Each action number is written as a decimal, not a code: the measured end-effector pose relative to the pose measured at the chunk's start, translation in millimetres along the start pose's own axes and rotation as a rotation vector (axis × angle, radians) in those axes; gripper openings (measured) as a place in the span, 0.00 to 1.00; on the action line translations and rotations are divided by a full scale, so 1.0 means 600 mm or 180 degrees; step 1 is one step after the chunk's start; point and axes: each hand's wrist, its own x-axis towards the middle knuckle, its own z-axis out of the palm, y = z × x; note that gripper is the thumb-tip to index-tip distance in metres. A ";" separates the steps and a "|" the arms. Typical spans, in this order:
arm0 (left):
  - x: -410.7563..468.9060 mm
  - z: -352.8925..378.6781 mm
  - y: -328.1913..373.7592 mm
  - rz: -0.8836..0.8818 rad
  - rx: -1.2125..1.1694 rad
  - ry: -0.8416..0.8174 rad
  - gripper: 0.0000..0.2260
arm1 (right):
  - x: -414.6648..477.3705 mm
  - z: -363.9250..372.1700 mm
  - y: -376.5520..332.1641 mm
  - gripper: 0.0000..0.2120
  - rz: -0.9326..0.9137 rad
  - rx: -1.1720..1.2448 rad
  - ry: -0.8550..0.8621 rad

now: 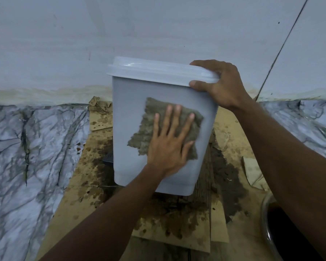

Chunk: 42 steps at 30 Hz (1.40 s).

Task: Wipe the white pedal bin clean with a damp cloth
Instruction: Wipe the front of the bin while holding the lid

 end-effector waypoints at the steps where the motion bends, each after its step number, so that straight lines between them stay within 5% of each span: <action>1: -0.024 0.008 0.005 0.0141 0.0014 -0.0089 0.31 | -0.001 -0.001 -0.001 0.25 0.0022 0.0001 -0.0017; 8: -0.200 0.049 -0.027 0.0541 0.0145 -0.0499 0.29 | -0.007 -0.007 -0.003 0.24 0.0025 -0.0035 -0.0054; 20: 0.024 -0.036 -0.110 -0.1891 -0.0312 0.0601 0.33 | -0.004 0.000 -0.004 0.28 -0.0197 -0.0341 0.0007; 25: 0.073 -0.039 -0.045 -0.1408 -0.0188 0.0474 0.34 | -0.002 0.002 0.000 0.28 -0.0233 -0.0405 0.0019; 30: 0.012 -0.005 0.016 0.0136 0.0038 0.0005 0.32 | -0.007 -0.002 0.005 0.27 -0.0233 -0.0310 0.0017; 34: -0.071 0.018 -0.012 0.0822 0.0215 -0.0175 0.31 | -0.014 -0.010 0.005 0.28 -0.0293 -0.0364 -0.0003; 42: -0.074 0.000 -0.089 -0.0723 0.0176 0.0322 0.34 | -0.028 -0.006 -0.001 0.27 -0.0426 -0.0472 -0.0008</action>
